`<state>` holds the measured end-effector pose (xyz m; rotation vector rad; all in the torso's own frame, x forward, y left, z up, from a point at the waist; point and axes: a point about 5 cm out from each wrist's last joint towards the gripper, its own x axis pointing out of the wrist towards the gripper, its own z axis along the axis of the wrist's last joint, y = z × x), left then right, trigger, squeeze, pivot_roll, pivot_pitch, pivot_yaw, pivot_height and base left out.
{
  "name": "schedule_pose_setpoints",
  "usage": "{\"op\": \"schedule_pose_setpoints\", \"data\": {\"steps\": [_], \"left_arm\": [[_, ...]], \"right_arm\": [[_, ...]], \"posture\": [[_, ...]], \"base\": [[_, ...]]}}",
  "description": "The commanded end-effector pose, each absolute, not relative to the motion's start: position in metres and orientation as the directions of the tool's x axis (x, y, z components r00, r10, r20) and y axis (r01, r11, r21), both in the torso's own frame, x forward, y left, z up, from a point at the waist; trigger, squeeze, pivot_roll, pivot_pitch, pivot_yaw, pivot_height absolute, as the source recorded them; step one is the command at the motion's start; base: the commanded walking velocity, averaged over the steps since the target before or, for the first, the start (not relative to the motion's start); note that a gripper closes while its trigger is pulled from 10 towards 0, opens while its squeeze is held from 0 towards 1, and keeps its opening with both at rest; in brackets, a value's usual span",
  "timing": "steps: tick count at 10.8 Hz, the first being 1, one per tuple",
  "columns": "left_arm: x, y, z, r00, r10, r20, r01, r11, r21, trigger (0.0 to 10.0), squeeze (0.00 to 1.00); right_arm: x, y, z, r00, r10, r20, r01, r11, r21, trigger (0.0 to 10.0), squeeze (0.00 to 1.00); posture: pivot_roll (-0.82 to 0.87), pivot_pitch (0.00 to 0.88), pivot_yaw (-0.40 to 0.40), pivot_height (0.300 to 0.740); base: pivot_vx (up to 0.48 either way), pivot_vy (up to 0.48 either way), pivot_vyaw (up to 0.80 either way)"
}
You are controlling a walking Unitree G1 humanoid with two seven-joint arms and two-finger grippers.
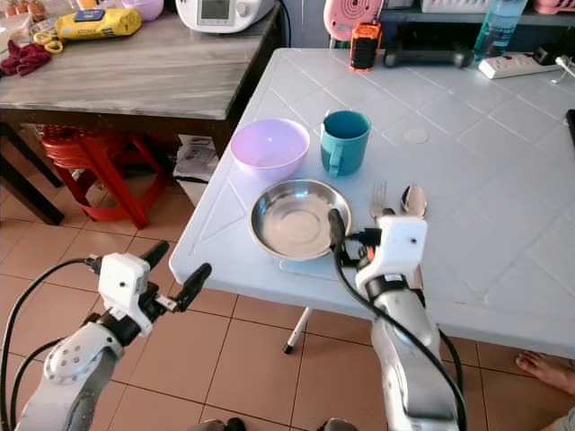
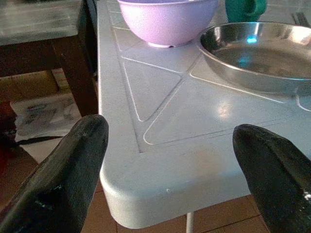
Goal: Setting the table
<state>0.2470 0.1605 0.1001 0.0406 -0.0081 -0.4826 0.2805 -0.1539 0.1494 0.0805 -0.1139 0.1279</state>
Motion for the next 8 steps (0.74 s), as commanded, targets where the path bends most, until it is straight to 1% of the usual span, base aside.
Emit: {"op": "schedule_pose_setpoints", "data": {"steps": [1, 2, 4, 6, 8], "left_arm": [[0.244, 0.162, 0.102, 0.875, -0.483, -0.009, 0.483, 0.874, 0.051, 10.0, 0.0], [0.244, 0.162, 0.102, 0.872, -0.489, -0.009, 0.489, 0.871, 0.05, 10.0, 0.0], [0.242, 0.16, 0.105, 0.838, -0.546, -0.001, 0.546, 0.837, 0.021, 10.0, 0.0], [0.242, 0.158, 0.107, 0.829, -0.559, 0.019, 0.559, 0.829, 0.02, 10.0, 0.0], [0.239, 0.155, 0.107, 0.816, -0.578, 0.013, 0.578, 0.816, 0.021, 10.0, 0.0]], "right_arm": [[0.287, -0.152, 0.149, 0.986, 0.136, 0.101, -0.144, 0.987, 0.077, 10.0, 0.0], [0.29, -0.15, 0.15, 0.985, 0.141, 0.099, -0.149, 0.986, 0.072, 10.0, 0.0], [0.299, -0.144, 0.148, 0.984, 0.169, 0.059, -0.173, 0.982, 0.074, 10.0, 0.0], [0.303, -0.144, 0.141, 0.987, 0.159, 0.01, -0.159, 0.984, 0.078, 10.0, 0.0], [0.312, -0.142, 0.146, 0.986, 0.165, 0.008, -0.165, 0.982, 0.096, 10.0, 0.0]], "posture": [[0.0, 0.154, 0.1, 0.74], [0.0, 0.155, 0.101, 0.74], [0.0, 0.155, 0.096, 0.74], [0.0, 0.154, 0.093, 0.74], [0.0, 0.157, 0.094, 0.74]], "base": [[0.0, 0.0, 0.0], [0.0, 0.0, 0.0], [0.0, 0.0, 0.0], [0.0, 0.0, 0.0], [0.0, 0.0, 0.0]]}}
